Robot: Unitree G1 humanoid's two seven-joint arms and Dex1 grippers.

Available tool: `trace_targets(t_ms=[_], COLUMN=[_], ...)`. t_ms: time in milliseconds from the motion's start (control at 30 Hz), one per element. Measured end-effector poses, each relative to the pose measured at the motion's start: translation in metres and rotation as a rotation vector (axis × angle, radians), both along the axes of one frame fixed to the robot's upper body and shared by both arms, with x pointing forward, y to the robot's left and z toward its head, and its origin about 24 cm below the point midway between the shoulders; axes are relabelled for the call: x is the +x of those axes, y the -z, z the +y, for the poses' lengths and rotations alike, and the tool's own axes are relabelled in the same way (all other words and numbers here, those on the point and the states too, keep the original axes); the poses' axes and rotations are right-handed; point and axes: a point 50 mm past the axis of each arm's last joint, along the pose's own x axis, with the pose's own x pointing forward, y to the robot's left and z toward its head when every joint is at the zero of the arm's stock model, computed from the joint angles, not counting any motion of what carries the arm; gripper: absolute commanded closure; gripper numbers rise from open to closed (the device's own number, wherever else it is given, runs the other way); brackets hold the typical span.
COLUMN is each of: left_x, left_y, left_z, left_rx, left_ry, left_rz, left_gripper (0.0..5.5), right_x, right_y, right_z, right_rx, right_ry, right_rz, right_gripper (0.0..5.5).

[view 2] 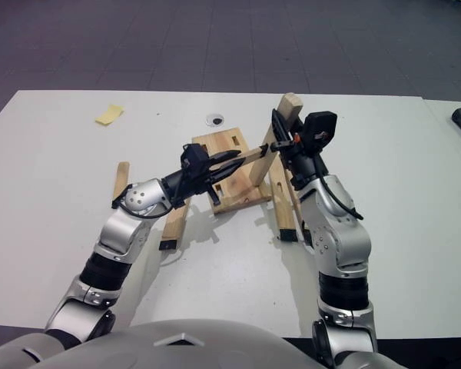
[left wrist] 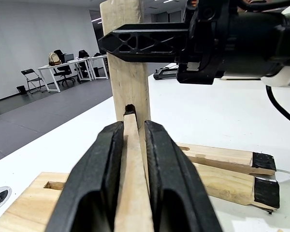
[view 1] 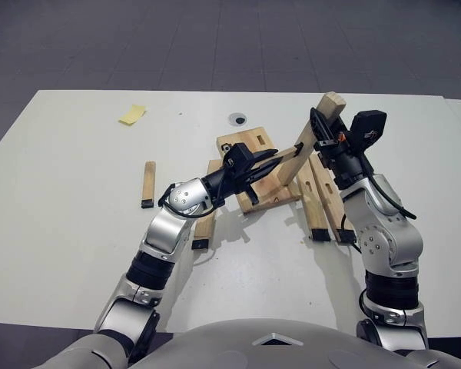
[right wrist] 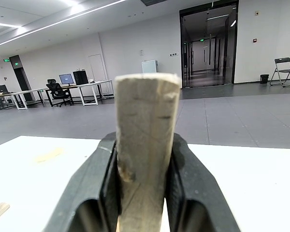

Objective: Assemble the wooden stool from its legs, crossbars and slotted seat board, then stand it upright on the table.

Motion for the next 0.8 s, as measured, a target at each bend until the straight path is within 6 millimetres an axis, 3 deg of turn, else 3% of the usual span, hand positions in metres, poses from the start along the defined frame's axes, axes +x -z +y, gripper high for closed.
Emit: trace_targets(t_ms=[467,800], left_x=[0.005,0.021], left_y=[-0.004,-0.005], left_z=[-0.004,-0.011], left_rx=[0.038,0.055], left_ry=[0.026,0.082], left_rz=[-0.068,-0.088], left_gripper=[4.91,4.91], right_x=[0.001,0.005], right_y=[-0.003,-0.006], right_z=[-0.003,-0.012], right_rx=[-0.023,-0.089], right_ry=[-0.011,-0.004], right_rz=[0.0,0.004], right_gripper=[4.5,4.46])
